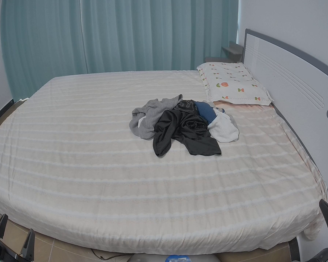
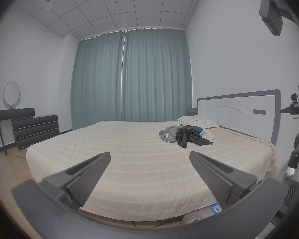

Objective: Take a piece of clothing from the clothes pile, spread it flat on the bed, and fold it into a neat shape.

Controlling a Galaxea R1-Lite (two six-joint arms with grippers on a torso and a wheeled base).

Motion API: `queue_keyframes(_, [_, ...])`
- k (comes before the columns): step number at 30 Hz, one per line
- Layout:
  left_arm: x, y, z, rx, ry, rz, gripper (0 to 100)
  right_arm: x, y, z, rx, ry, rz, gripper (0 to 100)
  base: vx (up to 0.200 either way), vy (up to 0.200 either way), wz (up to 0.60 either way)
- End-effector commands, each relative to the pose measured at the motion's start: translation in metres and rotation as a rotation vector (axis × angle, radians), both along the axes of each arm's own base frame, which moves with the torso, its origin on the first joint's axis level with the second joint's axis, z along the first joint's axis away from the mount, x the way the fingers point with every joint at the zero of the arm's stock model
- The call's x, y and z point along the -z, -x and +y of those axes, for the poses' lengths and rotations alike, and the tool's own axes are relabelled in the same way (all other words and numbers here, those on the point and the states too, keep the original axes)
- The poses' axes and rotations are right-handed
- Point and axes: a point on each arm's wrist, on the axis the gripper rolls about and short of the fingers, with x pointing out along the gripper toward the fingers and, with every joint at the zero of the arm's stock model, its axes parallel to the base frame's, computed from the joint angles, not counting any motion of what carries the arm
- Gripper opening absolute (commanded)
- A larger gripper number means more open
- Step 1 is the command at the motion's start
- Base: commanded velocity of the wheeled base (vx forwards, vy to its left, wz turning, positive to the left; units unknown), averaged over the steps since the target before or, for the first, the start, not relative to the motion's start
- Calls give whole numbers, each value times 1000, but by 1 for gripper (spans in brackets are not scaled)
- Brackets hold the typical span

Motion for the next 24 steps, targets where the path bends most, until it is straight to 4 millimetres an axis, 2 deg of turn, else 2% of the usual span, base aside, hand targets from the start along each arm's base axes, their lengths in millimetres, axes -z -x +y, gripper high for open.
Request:
queue_keyframes(1, [5, 0, 0, 0, 0, -2, 100, -18, -121, 12, -88, -36, 343, 100, 0, 0, 0])
queue_keyframes(5, [5, 0, 0, 0, 0, 0, 100, 1, -189, 27, -98, -76, 426, 100, 0, 0, 0])
queue_keyframes(6, [5, 0, 0, 0, 0, -2, 100, 2, -192, 28, -97, -78, 428, 100, 0, 0, 0])
queue_keyframes(7, [5, 0, 0, 0, 0, 0, 100, 13, -222, 39, -91, -111, 453, 100, 0, 0, 0])
queue_keyframes(9, [5, 0, 0, 0, 0, 0, 100, 23, -246, 50, -73, -131, 479, 100, 0, 0, 0])
queue_keyframes(10, [5, 0, 0, 0, 0, 0, 100, 34, -271, 61, -37, -150, 496, 100, 0, 0, 0])
queue_keyframes(11, [5, 0, 0, 0, 0, 0, 100, 41, -285, 66, -13, -162, 502, 100, 0, 0, 0])
queue_keyframes(12, [5, 0, 0, 0, 0, 0, 100, 41, -285, 66, -13, -162, 502, 100, 0, 0, 0])
queue_keyframes(13, [4, 0, 0, 0, 0, -3, 100, 55, -315, 79, 27, -192, 510, 100, 0, 0, 0])
queue_keyframes(19, [5, 0, 0, 0, 0, -2, 100, 91, -389, 100, 81, -202, 491, 100, 0, 0, 0])
queue_keyframes(24, [5, 0, 0, 0, 0, -2, 100, 119, -426, 112, 96, -216, 480, 100, 0, 0, 0])
